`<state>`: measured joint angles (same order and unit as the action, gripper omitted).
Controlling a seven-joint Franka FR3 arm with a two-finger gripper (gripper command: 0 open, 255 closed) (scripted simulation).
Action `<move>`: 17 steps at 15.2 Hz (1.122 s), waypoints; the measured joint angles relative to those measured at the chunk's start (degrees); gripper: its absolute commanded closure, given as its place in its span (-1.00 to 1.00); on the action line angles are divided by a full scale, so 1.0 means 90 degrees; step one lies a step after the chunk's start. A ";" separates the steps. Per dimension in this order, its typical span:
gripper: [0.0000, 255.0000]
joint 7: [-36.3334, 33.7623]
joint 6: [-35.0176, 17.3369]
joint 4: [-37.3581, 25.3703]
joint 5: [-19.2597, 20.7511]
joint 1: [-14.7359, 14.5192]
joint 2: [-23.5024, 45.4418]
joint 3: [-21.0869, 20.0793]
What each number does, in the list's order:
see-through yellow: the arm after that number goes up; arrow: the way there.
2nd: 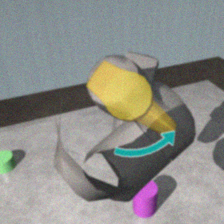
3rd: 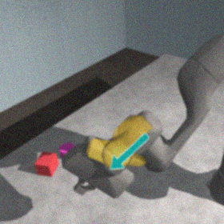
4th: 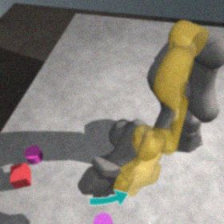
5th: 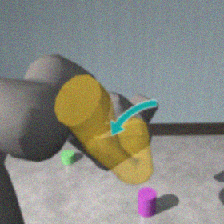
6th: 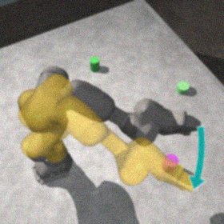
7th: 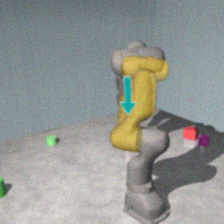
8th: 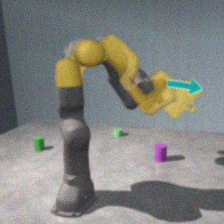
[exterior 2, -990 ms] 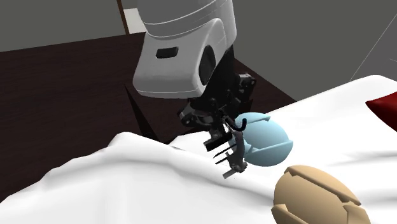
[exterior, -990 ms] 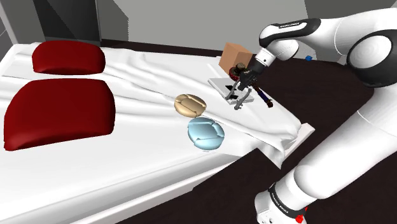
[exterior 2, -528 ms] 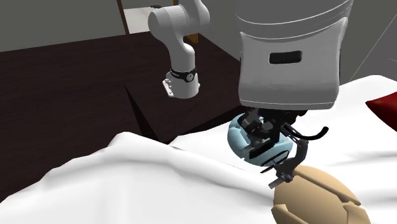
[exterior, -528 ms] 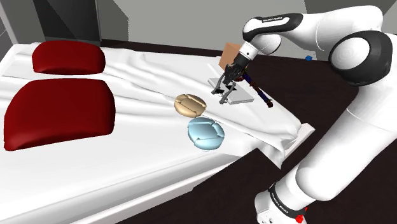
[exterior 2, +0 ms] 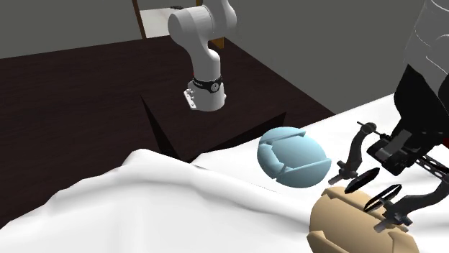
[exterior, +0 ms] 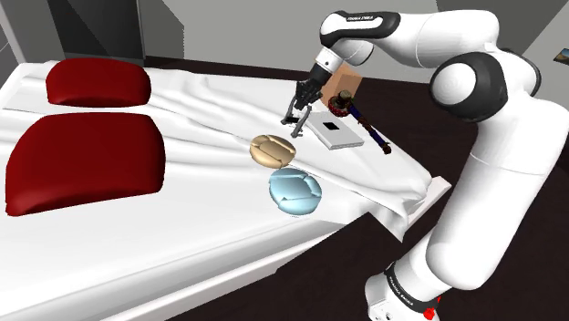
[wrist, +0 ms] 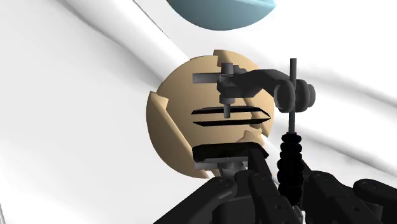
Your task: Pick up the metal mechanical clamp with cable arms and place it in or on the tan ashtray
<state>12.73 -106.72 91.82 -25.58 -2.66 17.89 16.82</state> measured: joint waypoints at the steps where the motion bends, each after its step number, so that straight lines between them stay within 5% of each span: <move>1: 1.00 -0.0072 0.0016 -0.0172 -0.0027 -0.0025 0.0138 -0.0035; 5: 1.00 -0.0492 0.0276 -0.1230 -0.0119 -0.0117 0.0820 -0.0182; 17: 1.00 -0.0246 -0.0531 -0.0644 -0.0277 -0.0193 0.1077 -0.0260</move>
<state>10.52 -111.50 86.02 -28.07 -4.40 27.58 14.48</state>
